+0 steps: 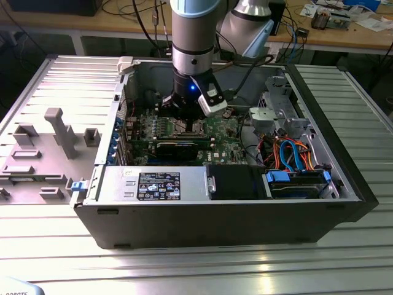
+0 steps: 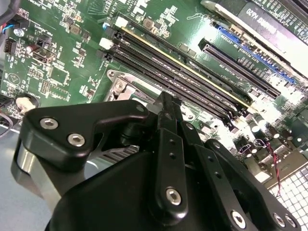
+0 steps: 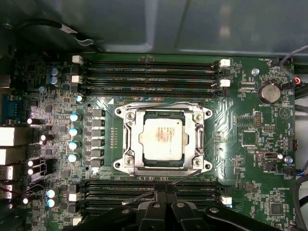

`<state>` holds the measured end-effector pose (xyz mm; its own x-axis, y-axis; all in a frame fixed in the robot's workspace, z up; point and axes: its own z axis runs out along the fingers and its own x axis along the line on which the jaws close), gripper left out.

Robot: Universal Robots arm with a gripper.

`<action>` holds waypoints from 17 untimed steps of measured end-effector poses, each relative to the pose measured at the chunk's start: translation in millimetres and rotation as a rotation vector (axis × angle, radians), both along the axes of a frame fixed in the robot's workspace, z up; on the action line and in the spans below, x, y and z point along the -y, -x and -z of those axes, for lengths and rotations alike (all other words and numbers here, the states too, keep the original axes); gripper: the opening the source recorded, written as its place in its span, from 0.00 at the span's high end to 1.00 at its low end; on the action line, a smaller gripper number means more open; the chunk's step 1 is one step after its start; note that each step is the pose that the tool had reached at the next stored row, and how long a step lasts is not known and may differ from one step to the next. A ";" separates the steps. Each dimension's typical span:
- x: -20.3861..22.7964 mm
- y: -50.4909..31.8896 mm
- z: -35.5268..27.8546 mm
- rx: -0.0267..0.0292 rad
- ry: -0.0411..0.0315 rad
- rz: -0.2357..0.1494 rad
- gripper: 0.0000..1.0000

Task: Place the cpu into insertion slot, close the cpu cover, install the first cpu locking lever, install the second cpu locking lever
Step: 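Install the second cpu locking lever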

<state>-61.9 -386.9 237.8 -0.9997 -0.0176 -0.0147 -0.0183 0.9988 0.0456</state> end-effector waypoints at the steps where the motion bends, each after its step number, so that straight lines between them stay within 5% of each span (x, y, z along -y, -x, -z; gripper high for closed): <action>1: 1.9 0.0 0.6 -0.0043 -0.0035 0.001 0.89; 2: 2.1 0.1 1.9 -0.0057 -0.0049 0.002 0.89; 3: 3.0 0.3 2.5 -0.0060 -0.0164 0.002 0.89; 4: 5.1 0.4 2.7 -0.0063 -0.0447 0.002 0.89; 5: 7.7 0.3 2.9 -0.0072 -0.0633 0.002 0.89; 7: 11.2 0.8 4.3 -0.0082 -0.0785 0.002 0.89; 10: 17.6 4.3 6.1 -0.0083 -0.0929 0.002 0.89; 15: 21.5 10.9 9.6 -0.0133 -0.1023 0.002 0.89; 17: 22.7 12.6 10.4 -0.0140 -0.1115 0.002 0.89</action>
